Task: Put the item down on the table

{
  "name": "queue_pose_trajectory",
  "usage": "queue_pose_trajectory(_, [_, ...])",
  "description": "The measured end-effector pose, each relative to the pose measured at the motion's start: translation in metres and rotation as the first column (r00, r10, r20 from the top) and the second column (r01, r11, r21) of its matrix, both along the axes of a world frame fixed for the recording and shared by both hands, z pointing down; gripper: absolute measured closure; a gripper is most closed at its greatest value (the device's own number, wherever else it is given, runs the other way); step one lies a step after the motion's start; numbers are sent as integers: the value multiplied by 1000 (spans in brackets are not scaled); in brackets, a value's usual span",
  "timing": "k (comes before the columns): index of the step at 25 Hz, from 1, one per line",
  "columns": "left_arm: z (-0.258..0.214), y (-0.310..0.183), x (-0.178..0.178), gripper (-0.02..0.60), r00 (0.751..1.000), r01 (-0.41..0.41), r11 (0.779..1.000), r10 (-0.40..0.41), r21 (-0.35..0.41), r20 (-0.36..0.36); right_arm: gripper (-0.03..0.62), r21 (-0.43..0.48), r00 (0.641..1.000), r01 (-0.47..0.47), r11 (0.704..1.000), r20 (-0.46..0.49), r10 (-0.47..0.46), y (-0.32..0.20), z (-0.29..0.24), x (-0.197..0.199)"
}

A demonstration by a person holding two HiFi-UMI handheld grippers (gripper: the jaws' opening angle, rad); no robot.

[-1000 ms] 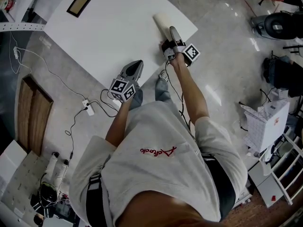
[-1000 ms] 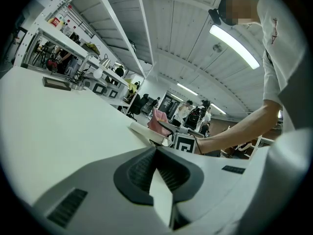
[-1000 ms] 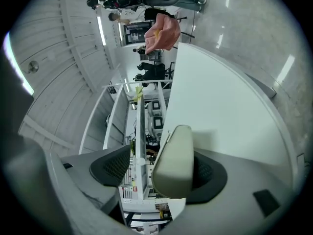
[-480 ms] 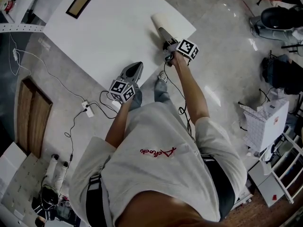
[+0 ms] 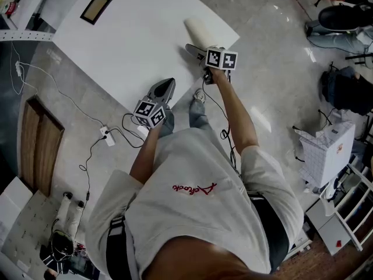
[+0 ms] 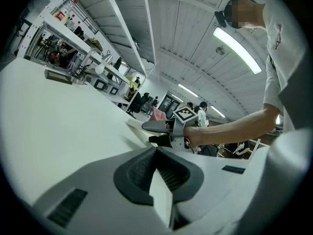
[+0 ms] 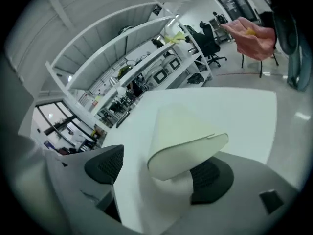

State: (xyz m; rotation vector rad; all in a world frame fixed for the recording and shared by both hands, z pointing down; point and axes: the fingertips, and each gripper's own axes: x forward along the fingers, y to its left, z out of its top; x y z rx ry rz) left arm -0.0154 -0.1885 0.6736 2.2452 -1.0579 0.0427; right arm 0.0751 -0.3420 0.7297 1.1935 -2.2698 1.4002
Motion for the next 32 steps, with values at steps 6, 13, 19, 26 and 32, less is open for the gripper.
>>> queue_pose_trajectory(6, [1, 0, 3, 571, 1000, -12, 1000, 12, -2, -9, 181, 62, 942, 183, 981, -297, -157, 12, 16, 0])
queue_pose_trajectory(13, [-2, -1, 5, 571, 999, -4, 1000, 4, -5, -35, 213, 76, 934, 213, 974, -310, -180, 20, 20, 2])
queue_pose_trajectory(19, [-6, -2, 4, 571, 999, -8, 1000, 8, 6, -33, 264, 100, 937, 185, 978, -319, -144, 36, 15, 13])
queue_pose_trajectory(26, [-7, 0, 10, 571, 999, -13, 1000, 14, 11, -34, 438, 136, 926, 154, 979, -365, -95, 60, 23, 34])
queue_pose_trajectory(32, [-9, 3, 15, 571, 999, -19, 1000, 20, 13, -40, 597, 167, 905, 145, 975, -421, -62, 65, 28, 46])
